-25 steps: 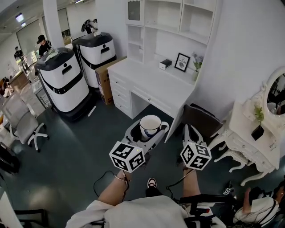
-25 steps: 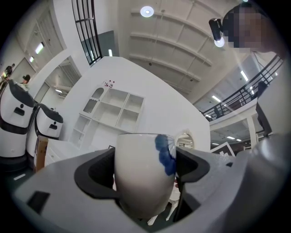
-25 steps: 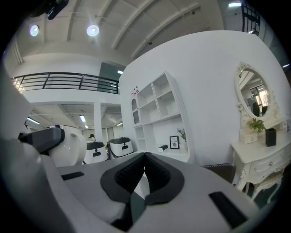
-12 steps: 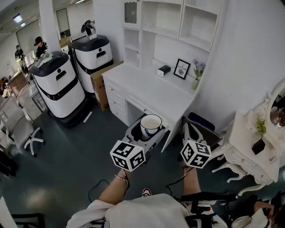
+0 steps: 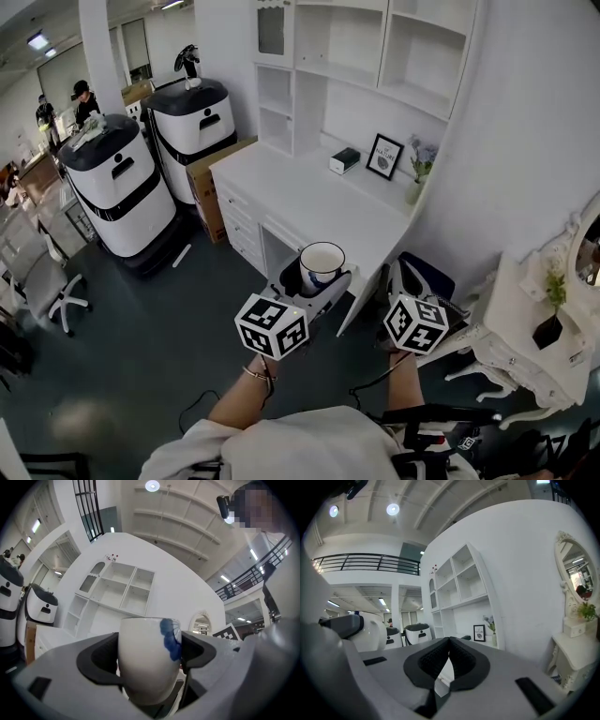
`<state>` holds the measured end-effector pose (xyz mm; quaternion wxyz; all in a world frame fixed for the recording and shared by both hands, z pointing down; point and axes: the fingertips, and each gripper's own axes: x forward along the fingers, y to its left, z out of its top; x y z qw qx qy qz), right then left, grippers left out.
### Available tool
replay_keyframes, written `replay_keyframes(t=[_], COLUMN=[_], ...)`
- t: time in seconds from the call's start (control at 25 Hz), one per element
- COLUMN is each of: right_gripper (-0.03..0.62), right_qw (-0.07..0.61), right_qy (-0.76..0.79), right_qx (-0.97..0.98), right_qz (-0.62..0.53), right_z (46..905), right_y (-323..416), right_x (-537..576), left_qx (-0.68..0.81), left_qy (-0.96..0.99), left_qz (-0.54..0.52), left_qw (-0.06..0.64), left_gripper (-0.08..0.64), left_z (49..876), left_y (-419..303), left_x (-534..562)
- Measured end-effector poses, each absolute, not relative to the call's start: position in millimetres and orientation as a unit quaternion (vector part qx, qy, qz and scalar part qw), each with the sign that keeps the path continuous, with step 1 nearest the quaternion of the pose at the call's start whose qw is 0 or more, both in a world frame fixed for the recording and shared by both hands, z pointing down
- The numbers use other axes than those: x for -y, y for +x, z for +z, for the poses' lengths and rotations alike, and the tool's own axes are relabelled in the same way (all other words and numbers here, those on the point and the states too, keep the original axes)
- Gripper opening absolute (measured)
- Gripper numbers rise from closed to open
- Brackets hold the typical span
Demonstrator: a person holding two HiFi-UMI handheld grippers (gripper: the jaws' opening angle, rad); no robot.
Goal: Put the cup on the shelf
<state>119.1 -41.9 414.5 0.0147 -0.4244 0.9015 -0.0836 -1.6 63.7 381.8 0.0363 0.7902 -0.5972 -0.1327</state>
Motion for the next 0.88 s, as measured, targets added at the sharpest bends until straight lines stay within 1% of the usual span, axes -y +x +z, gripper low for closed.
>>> replay_keyframes(t=[0.52, 0.88], right_gripper=[0.021, 0.021], right_qw=[0.003, 0.0], right_qy=[-0.426, -0.445], right_qx=[-0.899, -0.89], right_qz=[-0.103, -0.1], right_z=[432.2, 436.3], right_y=[114.4, 109.2], right_x=[80.6, 115.0], left_qx=[0.597, 0.583], left_qy=[0.791, 0.801], left_qz=[-0.118, -0.124], left_qw=[0.058, 0.059], left_gripper=[0.393, 0.393], left_z=[397.1, 397.1], left_y=[-5.1, -20.4], left_x=[-21.5, 22.4])
